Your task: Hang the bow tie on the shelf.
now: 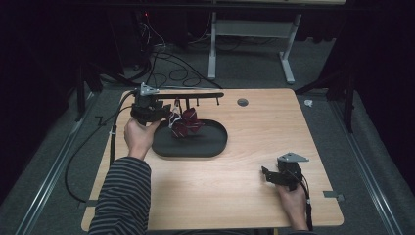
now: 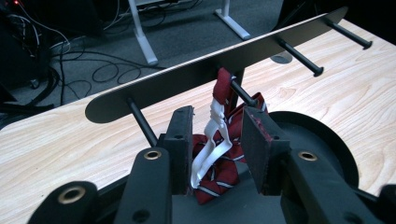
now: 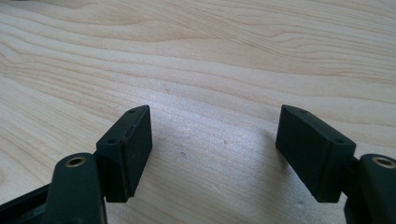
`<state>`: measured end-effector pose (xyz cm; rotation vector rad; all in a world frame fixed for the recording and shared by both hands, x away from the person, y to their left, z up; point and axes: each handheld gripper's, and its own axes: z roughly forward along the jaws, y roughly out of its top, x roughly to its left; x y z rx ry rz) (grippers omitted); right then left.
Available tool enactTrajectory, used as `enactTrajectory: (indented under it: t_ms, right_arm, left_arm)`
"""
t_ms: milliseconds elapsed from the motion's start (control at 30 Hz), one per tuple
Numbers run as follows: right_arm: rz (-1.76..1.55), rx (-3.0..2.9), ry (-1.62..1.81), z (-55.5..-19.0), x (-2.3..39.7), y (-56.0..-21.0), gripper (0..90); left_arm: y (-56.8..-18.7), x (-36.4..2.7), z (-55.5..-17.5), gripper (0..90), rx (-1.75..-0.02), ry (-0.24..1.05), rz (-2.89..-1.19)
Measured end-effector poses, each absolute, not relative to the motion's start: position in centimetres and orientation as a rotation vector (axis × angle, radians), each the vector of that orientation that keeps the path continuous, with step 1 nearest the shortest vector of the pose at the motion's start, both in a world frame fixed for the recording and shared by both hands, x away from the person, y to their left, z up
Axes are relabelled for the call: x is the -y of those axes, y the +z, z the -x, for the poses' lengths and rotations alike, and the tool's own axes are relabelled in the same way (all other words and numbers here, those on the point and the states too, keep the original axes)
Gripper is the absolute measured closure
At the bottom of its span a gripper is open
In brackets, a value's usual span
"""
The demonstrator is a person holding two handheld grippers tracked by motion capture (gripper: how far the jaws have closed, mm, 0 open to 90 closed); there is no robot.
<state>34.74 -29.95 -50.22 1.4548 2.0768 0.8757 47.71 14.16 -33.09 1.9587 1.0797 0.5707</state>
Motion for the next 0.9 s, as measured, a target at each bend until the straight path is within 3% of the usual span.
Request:
enactTrajectory:
  t_ms: [900]
  right_arm:
    - [-1.456,-2.075,0.874,-34.8,29.9,-50.2,28.5]
  left_arm:
    - [-33.3,-16.7,-44.4,57.4,-1.074,0.564,-1.922]
